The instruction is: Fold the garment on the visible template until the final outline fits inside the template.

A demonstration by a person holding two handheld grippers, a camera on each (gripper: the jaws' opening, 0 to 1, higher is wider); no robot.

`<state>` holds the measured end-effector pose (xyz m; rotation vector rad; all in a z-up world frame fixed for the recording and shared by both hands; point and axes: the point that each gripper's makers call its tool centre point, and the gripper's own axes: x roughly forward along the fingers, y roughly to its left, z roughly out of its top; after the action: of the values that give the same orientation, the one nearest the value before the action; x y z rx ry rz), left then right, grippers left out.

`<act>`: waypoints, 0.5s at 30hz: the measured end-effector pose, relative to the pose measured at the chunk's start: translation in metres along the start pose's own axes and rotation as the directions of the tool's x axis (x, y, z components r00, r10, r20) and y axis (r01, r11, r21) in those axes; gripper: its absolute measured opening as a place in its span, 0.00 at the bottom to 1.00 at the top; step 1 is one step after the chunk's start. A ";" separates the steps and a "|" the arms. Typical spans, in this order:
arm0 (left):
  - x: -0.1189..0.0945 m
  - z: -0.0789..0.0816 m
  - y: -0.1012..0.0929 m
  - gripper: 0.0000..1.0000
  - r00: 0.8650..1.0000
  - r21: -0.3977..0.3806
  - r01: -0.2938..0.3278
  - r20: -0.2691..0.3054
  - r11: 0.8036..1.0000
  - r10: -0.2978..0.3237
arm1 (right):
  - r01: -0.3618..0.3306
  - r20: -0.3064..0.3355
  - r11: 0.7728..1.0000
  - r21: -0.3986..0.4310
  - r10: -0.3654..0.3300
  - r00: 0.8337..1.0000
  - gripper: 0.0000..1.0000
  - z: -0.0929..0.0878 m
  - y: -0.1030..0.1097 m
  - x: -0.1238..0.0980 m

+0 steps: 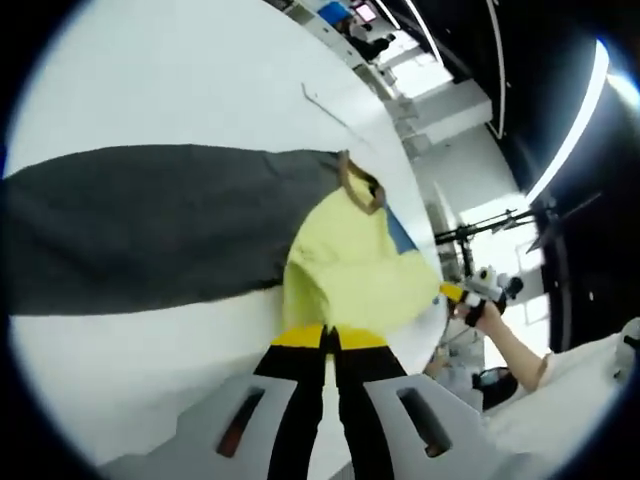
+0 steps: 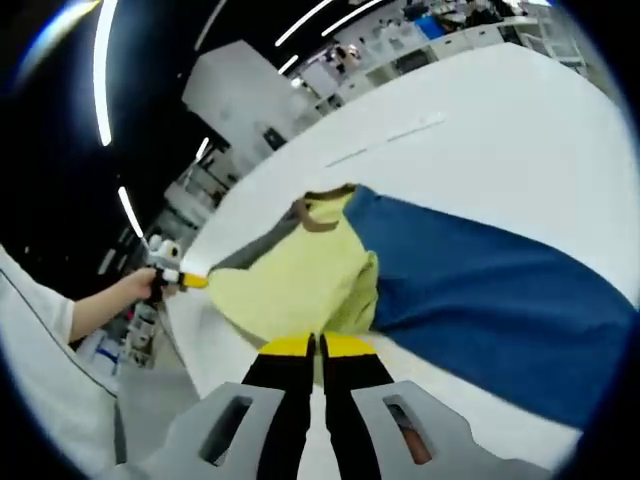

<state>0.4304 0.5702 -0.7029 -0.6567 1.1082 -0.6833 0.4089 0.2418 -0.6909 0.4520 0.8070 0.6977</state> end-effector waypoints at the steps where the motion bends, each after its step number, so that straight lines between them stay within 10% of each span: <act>1: -0.002 0.000 -0.002 0.00 1.000 -0.001 0.008 0.004 1.000 -0.008 | -0.001 0.003 1.000 -0.004 0.001 1.000 0.03 0.001 0.002 -0.002; 15: -0.030 0.017 -0.037 0.00 0.992 0.002 0.073 0.100 0.997 -0.073 | -0.011 0.071 0.997 -0.070 0.016 0.997 0.03 0.028 0.026 -0.025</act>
<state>0.4315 0.5720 -0.6529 -0.7281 0.9969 -0.7044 0.4091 0.2389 -0.6455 0.4171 0.7109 0.7162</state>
